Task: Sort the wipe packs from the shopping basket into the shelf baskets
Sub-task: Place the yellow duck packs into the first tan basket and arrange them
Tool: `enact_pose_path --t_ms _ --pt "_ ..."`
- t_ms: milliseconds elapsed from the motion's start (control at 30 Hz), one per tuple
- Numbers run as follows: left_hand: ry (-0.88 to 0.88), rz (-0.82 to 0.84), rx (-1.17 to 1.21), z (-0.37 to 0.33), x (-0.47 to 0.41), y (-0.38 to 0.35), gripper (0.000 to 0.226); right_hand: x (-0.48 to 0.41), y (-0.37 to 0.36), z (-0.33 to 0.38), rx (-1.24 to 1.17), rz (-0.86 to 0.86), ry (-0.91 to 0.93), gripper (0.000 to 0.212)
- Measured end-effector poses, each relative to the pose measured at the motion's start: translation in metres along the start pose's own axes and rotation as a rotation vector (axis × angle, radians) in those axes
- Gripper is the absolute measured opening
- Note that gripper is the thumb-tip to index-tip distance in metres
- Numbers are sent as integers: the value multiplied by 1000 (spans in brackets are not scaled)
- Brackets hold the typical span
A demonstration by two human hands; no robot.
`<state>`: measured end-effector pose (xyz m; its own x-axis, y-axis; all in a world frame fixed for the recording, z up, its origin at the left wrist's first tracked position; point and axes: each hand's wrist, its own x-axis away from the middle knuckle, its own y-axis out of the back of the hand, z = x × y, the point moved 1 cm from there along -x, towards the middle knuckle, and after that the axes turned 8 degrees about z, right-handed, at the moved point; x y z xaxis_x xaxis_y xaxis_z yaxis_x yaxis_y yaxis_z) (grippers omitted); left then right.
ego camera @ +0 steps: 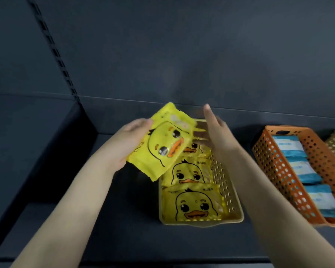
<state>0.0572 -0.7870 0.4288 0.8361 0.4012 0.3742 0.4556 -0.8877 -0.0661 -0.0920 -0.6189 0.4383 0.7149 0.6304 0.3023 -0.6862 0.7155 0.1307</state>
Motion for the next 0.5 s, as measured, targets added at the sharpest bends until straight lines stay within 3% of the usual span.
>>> enact_pose_path --t_ms 67,167,267,333,400,500 --pt "-53 96 -217 -6 -5 -17 25 9 11 17 48 195 0 57" --pt "-146 47 -346 -8 -13 -33 31 21 22 23 155 283 44 19" --pt "-243 -88 -260 -5 -27 -31 29 35 41 11 193 142 102 16" --pt "-296 -122 -347 2 -38 -26 26 42 50 -2 257 0 124 11" --pt "-296 -105 -387 11 -49 -27 33 45 48 -15 336 -111 124 7" --pt "-274 -33 -371 19 -55 -34 50 48 29 -30 340 -130 103 9"
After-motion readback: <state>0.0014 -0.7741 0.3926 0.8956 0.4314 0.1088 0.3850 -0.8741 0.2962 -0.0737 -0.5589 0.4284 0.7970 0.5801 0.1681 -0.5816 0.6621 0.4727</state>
